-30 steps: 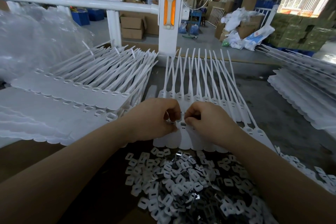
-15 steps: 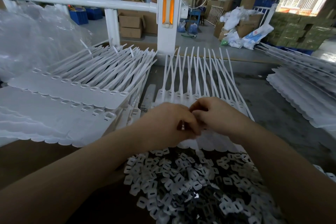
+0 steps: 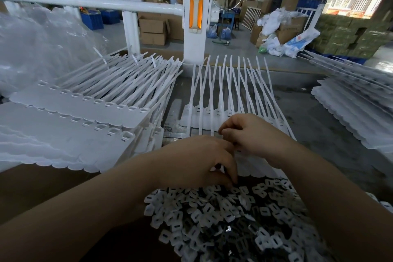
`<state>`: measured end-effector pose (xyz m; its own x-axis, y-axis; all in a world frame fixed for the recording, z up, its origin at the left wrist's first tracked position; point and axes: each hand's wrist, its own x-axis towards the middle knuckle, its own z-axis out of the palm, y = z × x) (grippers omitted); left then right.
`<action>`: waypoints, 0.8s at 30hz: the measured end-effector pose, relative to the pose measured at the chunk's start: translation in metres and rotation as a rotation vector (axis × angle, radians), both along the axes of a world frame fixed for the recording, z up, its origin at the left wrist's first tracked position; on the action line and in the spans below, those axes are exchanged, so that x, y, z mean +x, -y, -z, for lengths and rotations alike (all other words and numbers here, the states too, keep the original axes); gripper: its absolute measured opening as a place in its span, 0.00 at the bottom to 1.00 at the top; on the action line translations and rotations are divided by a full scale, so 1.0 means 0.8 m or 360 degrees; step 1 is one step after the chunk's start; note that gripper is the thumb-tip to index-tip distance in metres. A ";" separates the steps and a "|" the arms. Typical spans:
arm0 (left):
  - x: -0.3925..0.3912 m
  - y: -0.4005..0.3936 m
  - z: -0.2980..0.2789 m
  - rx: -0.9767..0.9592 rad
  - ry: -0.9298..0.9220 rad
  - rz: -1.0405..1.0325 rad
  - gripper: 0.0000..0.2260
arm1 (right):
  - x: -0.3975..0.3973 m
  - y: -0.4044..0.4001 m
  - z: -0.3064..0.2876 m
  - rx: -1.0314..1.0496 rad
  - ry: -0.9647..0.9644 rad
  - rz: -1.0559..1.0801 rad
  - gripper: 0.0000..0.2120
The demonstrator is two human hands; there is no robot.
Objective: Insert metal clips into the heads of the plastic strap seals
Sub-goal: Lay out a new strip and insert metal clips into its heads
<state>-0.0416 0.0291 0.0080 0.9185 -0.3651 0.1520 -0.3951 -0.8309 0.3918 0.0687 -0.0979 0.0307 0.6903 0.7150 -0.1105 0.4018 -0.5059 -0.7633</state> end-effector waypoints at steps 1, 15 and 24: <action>-0.001 -0.001 -0.001 0.0014 -0.0001 0.0018 0.04 | 0.000 0.000 0.000 0.0004 -0.0003 -0.0001 0.07; -0.012 -0.011 -0.031 -0.0503 -0.0616 -0.0321 0.01 | 0.001 0.004 -0.010 0.0142 -0.0067 0.0006 0.06; -0.007 -0.022 -0.034 -0.1552 -0.0553 -0.0878 0.03 | -0.004 0.005 -0.020 0.0340 -0.0173 0.0008 0.06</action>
<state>-0.0474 0.0468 0.0355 0.9631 0.2282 -0.1430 0.1788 -0.1445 0.9732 0.0655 -0.1019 0.0464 0.6863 0.7267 -0.0308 0.3091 -0.3298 -0.8920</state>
